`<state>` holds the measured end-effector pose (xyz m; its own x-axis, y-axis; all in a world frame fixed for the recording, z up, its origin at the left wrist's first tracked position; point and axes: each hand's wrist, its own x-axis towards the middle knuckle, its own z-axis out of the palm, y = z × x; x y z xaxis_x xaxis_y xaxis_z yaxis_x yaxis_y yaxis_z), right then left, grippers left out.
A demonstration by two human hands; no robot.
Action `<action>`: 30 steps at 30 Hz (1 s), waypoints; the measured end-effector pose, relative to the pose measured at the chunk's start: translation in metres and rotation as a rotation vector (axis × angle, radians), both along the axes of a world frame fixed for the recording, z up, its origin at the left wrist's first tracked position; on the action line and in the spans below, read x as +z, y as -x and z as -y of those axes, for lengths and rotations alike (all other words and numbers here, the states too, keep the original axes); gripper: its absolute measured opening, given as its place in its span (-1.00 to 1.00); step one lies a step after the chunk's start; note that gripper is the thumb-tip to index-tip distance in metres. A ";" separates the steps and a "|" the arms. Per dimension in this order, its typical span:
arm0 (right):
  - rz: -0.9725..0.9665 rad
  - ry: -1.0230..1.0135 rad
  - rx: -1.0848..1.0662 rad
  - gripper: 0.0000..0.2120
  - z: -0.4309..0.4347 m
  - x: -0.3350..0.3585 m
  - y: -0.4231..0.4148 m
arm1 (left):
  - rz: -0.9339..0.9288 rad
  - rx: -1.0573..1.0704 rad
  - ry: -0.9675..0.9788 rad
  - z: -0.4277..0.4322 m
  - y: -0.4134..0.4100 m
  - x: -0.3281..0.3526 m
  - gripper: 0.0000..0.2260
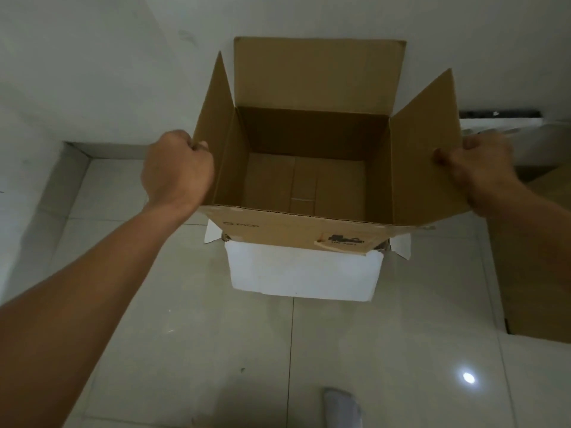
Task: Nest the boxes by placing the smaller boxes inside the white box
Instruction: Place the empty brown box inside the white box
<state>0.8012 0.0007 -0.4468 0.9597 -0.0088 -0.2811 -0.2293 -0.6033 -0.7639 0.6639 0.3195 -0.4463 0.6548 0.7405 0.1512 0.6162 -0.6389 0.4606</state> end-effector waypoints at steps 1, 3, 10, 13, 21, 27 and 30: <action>0.013 0.023 0.007 -0.70 -0.001 0.001 -0.004 | 0.004 0.000 -0.007 0.002 -0.002 0.000 -0.64; 0.044 0.060 0.023 -0.69 -0.004 0.004 -0.010 | 0.014 0.000 -0.028 0.007 -0.005 -0.002 -0.64; 0.108 0.103 0.112 -0.72 -0.014 -0.033 -0.002 | 0.032 0.086 0.006 0.022 0.001 -0.051 -0.74; 0.106 0.104 0.107 -0.71 -0.014 -0.061 -0.002 | 0.019 0.099 0.001 0.020 0.007 -0.081 -0.73; 0.088 0.124 0.110 -0.67 -0.017 -0.137 -0.009 | -0.023 0.133 -0.006 0.011 0.007 -0.150 -0.73; 0.177 0.351 0.331 -0.45 -0.021 -0.183 -0.012 | -0.122 0.027 -0.146 0.021 0.011 -0.191 -0.70; 0.391 0.790 0.775 -0.36 -0.016 -0.200 -0.005 | -0.346 -0.205 -0.181 0.027 0.025 -0.210 -0.60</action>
